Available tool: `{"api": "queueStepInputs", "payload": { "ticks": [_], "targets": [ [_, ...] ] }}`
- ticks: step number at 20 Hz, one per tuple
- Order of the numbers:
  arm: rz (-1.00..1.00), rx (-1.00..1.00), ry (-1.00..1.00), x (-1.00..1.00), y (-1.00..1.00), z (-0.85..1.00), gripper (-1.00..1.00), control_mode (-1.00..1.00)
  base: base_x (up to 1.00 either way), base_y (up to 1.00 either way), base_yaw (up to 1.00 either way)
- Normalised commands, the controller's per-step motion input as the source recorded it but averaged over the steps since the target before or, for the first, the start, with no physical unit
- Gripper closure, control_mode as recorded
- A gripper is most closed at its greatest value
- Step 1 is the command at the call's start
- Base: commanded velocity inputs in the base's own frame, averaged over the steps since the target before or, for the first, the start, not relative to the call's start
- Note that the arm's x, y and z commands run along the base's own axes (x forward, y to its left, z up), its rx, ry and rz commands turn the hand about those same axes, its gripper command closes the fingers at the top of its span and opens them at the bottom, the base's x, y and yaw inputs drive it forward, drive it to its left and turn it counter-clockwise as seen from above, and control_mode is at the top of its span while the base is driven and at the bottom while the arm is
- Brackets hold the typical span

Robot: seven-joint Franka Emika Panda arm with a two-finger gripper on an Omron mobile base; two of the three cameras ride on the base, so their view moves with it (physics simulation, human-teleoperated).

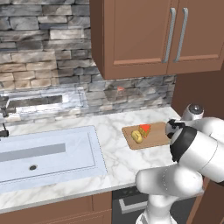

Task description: Retrieve the reheated potato from the microwave, then place the potato, cheese, and condiment on the cutting board.

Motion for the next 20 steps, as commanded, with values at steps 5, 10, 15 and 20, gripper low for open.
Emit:
{"api": "queueStepInputs", "payload": {
  "ticks": [5, 10, 15, 20],
  "targets": [
    [0.0, -0.01, -0.1, -0.02, -0.18, 0.0, -1.0, -1.0, 0.0, 0.0, 0.0],
    [0.0, 0.0, -0.08, 0.0, -0.08, 0.0, -1.0, -1.0, 0.0, 0.0, 0.0],
    [0.0, 0.0, -0.04, 0.0, 0.0, 0.0, -1.0, -1.0, 0.0, 0.0, 0.0],
    [0.01, 0.0, -0.01, 0.0, -0.02, 0.0, -1.0, -1.0, 0.0, 0.0, 0.0]
  ]
}}
